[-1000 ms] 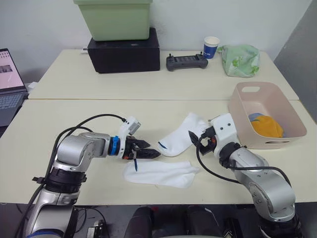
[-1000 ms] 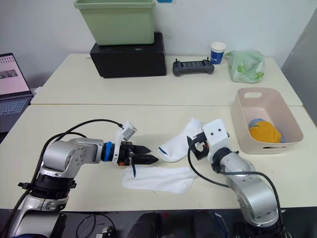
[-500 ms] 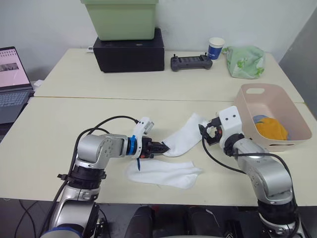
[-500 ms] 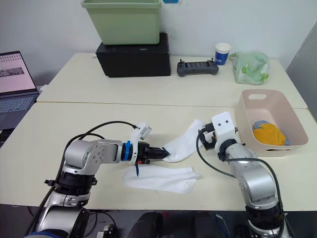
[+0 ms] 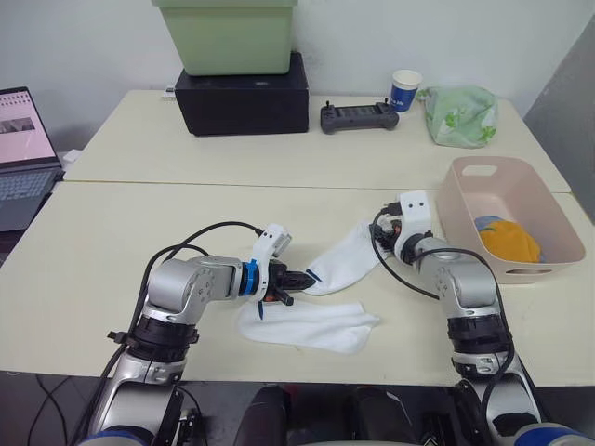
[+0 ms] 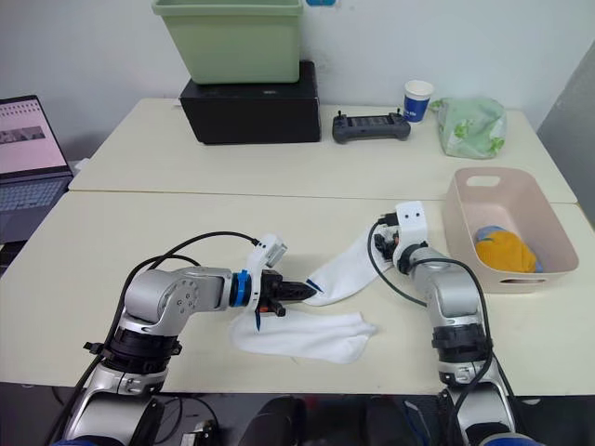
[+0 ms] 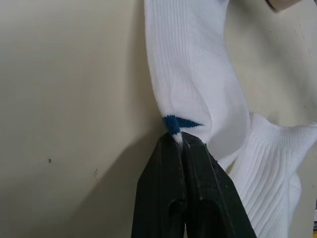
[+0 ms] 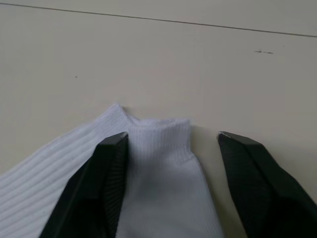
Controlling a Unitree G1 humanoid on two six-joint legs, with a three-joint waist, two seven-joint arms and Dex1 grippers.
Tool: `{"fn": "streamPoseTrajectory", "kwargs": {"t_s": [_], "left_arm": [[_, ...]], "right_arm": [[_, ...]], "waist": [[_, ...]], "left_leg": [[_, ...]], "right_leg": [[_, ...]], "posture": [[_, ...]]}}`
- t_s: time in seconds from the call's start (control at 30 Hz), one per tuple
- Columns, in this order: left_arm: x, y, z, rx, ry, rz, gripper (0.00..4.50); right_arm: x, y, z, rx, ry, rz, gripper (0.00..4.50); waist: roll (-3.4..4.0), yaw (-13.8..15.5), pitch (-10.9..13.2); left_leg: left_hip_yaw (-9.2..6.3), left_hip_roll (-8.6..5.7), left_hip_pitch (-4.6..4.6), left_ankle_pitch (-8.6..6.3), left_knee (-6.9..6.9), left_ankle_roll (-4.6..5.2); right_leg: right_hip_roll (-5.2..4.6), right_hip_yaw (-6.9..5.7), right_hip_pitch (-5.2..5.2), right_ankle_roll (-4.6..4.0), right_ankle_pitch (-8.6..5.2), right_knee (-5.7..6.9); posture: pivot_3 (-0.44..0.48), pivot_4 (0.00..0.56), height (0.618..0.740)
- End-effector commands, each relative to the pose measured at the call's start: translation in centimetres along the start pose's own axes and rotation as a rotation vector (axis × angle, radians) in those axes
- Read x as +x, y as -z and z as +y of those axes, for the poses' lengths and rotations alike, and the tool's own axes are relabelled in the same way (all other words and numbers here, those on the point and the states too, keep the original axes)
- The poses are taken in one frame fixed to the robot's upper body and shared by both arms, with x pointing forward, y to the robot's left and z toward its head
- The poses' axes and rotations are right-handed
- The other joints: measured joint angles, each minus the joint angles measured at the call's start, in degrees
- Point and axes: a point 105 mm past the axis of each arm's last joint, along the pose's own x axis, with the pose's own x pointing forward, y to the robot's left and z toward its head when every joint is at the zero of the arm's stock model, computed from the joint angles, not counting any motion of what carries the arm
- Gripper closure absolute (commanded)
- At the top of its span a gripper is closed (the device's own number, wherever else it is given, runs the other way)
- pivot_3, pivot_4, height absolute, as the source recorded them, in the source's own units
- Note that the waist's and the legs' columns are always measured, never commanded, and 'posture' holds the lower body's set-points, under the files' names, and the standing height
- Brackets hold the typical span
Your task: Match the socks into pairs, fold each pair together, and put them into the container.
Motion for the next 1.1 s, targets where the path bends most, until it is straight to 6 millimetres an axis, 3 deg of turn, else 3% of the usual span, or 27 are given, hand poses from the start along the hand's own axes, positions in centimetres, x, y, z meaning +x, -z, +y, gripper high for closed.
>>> {"fn": "streamPoseTrajectory", "kwargs": {"t_s": [0.03,0.2,0.5,0.67,0.77,0.8,0.93,1.1], "left_arm": [[-0.3,0.1,0.2,0.023,-0.024,-0.009,4.5],[-1.6,-1.0,1.4,0.067,-0.065,-0.048,4.5],[-4.9,-3.3,4.4,0.267,-0.084,-0.031,4.5],[-4.6,-3.7,6.4,0.355,-0.08,0.043,4.5],[-4.2,-4.1,7.0,0.387,-0.074,0.065,4.5],[-4.2,-4.4,7.5,0.394,-0.092,0.062,4.5],[-4.2,-5.3,8.8,0.429,-0.138,0.052,4.5],[-4.1,-5.8,8.8,0.437,-0.121,0.034,4.5]], "right_arm": [[-0.5,-1.0,1.0,0.0,-0.055,-0.047,2.76],[-2.0,-2.1,2.6,-0.019,-0.108,-0.124,4.48],[-6.8,-1.8,5.6,0.016,-0.103,-0.256,4.48],[-6.7,0.5,7.6,0.085,-0.116,-0.273,4.48],[-6.2,1.3,7.3,0.117,-0.078,-0.28,4.48],[-6.1,1.4,6.7,0.12,-0.042,-0.284,3.96],[-6.7,1.1,5.4,0.108,-0.003,-0.316,2.73],[-8.0,0.9,4.1,0.075,-0.01,-0.338,0.93]], "waist": [[0.0,0.0,0.0],[0.0,0.01,0.0],[0.01,0.05,0.01],[0.01,0.07,0.01],[0.01,0.05,0.01],[0.01,0.05,0.01],[0.01,0.08,0.01],[0.01,0.03,0.01]], "left_leg": [[-0.01,0.0,0.0,0.0,0.0,0.0],[-0.01,0.01,-0.02,-0.02,-0.01,0.03],[-0.05,0.04,-0.05,-0.06,-0.08,0.1],[-0.03,-0.01,-0.05,-0.09,-0.07,0.16],[-0.01,0.01,-0.07,-0.1,-0.08,0.17],[-0.01,0.01,-0.07,-0.1,-0.08,0.17],[-0.03,0.0,-0.07,-0.1,-0.05,0.17],[-0.03,0.01,-0.07,-0.1,-0.06,0.18]], "right_leg": [[0.0,0.0,0.0,0.0,0.0,0.0],[0.01,-0.01,-0.02,0.0,0.0,0.02],[0.06,-0.02,-0.11,0.0,0.0,0.03],[0.02,-0.02,-0.11,0.0,0.0,-0.01],[0.05,0.0,-0.16,0.0,0.0,0.01],[0.05,0.0,-0.17,0.0,0.0,0.03],[0.04,-0.01,-0.16,0.0,0.0,0.02],[0.05,-0.01,-0.15,0.0,0.0,0.04]], "posture": [[0.0,0.15,0.72],[0.0,0.15,0.72],[0.0,0.15,0.72],[0.0,0.15,0.72],[0.0,0.15,0.72],[0.0,0.15,0.72],[0.0,0.15,0.72],[0.0,0.15,0.72]]}}
